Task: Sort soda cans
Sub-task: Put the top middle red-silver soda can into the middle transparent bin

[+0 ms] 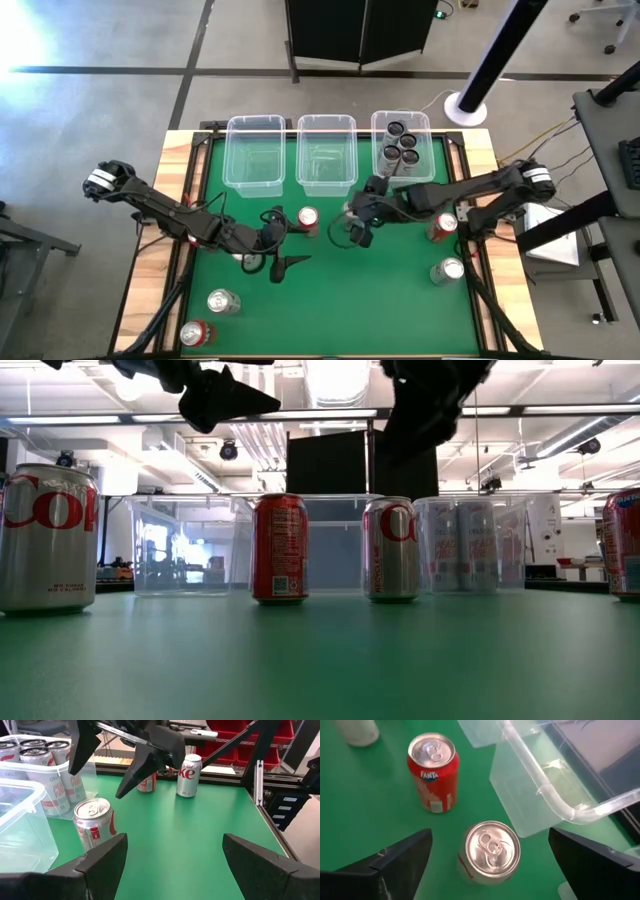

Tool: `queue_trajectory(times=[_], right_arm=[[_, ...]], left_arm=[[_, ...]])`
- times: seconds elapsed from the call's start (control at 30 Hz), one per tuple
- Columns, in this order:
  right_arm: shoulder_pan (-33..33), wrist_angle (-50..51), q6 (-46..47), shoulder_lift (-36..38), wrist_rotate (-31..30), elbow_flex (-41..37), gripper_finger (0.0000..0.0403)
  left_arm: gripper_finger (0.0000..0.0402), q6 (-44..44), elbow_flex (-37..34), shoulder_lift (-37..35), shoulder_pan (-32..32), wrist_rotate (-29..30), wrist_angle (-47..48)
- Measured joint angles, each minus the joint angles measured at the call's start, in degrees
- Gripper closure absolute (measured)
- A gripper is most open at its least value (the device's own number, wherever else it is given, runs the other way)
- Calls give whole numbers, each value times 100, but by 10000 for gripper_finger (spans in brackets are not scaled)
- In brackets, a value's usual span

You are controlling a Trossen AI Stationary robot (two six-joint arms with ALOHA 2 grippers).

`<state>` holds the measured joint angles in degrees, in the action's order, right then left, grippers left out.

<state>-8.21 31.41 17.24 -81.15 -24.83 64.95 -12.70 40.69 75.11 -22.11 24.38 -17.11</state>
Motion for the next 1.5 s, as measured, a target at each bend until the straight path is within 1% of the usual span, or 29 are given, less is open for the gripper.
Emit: queue_trajectory(times=[0.1,0.2,0.37,0.6,0.73,0.97,1.03,1.13,1.23,1.3,1.5], right_arm=[[223,127,-85,-284,599,231,9],[505,186,-140,-495,1103,282,6],[806,407,-152,-680,1315,270,3],[837,379,-119,-868,1417,238,7],[837,353,-68,-1002,1435,238,34],[837,252,104,-1031,1429,240,112],[822,342,201,-1016,1463,293,114],[740,606,281,-976,1645,584,114],[673,787,279,-900,1926,1132,114],[665,902,202,-883,1984,1520,114],[1046,891,-212,-880,1971,2563,114]], left_arm=[[90,-38,0,-2,0,9,25],[90,-94,0,-23,0,9,98],[90,-157,0,-72,0,11,249],[90,-44,0,-122,0,18,446],[90,-27,0,-157,0,21,473],[90,-25,-17,-418,0,102,919],[90,-71,-94,-535,-2,252,1010],[90,-160,-273,-744,0,511,1096],[90,-188,-549,-990,4,527,920],[90,-121,-674,-1074,17,541,718],[90,26,-868,-1161,23,593,653]])
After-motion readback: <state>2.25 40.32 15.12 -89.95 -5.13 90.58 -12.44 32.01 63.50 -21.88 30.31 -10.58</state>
